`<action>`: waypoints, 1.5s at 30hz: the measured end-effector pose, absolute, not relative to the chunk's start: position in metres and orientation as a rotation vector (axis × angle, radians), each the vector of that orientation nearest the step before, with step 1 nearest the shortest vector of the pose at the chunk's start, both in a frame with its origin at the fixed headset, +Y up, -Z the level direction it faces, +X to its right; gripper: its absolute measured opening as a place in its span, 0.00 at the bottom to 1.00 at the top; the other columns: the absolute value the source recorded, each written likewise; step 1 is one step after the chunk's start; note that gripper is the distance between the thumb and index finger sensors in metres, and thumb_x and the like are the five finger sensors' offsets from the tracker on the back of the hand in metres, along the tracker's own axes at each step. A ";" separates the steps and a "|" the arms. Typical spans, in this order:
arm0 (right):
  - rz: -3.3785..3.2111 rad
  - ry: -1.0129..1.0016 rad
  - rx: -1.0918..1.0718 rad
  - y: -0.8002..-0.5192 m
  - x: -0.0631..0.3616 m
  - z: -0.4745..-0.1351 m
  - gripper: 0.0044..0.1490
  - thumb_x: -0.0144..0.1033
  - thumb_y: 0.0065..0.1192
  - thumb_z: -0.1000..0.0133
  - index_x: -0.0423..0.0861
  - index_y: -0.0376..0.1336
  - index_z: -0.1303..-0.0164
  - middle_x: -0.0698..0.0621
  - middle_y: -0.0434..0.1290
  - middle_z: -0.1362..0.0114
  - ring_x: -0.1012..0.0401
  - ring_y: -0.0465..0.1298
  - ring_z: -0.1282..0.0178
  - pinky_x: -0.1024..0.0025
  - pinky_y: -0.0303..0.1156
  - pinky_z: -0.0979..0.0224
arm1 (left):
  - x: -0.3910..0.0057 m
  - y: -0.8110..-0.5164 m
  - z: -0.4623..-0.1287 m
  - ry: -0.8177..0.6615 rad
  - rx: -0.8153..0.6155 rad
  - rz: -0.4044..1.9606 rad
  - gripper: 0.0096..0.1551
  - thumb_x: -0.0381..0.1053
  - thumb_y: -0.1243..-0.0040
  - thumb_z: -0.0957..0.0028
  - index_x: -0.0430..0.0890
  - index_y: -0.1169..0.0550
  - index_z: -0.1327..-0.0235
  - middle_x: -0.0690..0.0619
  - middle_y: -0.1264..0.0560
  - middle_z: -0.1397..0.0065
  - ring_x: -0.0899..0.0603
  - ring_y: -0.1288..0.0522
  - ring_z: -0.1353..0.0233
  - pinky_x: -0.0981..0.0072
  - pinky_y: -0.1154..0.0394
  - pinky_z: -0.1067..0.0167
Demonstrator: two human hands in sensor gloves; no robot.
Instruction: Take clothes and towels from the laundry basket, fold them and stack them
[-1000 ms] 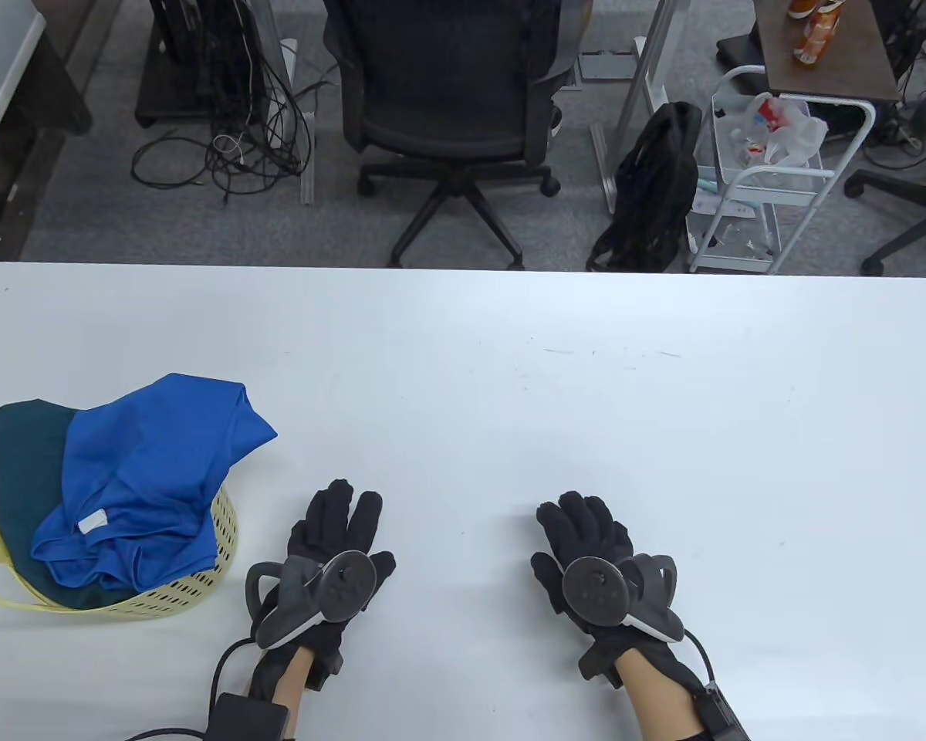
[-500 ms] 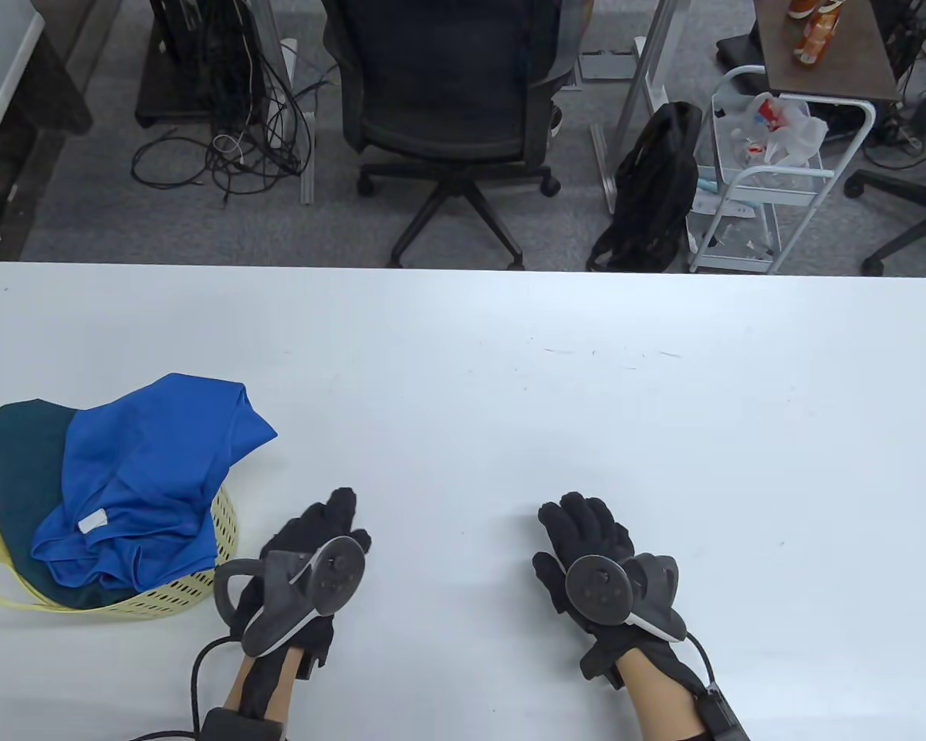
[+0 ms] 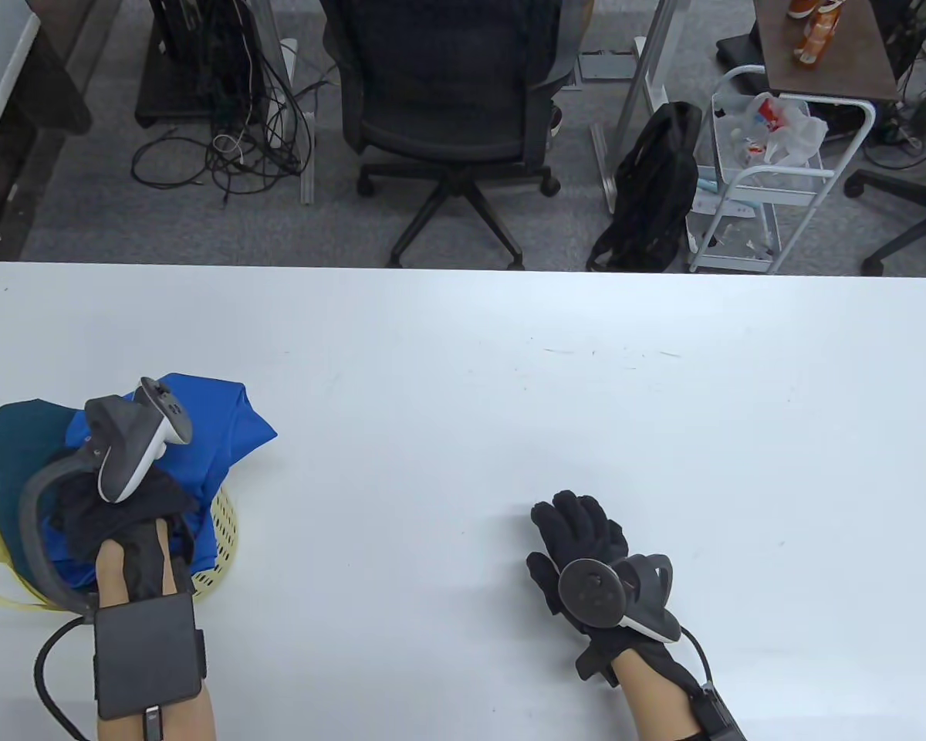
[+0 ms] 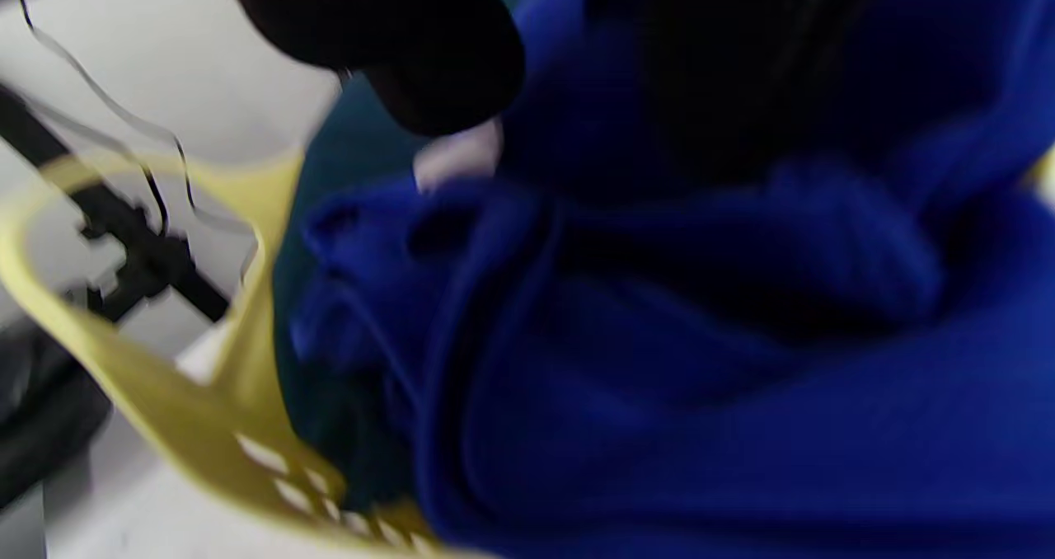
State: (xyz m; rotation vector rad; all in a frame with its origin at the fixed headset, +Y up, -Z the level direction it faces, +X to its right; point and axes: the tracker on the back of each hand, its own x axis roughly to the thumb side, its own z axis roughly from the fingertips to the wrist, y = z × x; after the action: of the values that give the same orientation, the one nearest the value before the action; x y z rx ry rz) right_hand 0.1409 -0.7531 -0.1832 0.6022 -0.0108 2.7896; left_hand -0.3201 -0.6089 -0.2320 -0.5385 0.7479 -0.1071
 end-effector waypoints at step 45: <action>2.512 -0.475 0.446 -0.684 0.163 -0.175 0.27 0.36 0.61 0.36 0.48 0.65 0.26 0.37 0.64 0.19 0.40 0.69 0.25 0.33 0.67 0.29 | -0.080 -0.654 -0.164 -0.432 0.177 0.329 0.33 0.65 0.49 0.36 0.48 0.26 0.24 0.47 0.18 0.32 0.49 0.14 0.49 0.61 0.15 0.50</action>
State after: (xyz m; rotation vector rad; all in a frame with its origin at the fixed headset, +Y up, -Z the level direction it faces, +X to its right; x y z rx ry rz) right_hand 0.1631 -0.6843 -0.1746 0.4460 -0.4752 2.5119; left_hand -0.0802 -0.6537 -0.1635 0.1769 -0.4319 0.3293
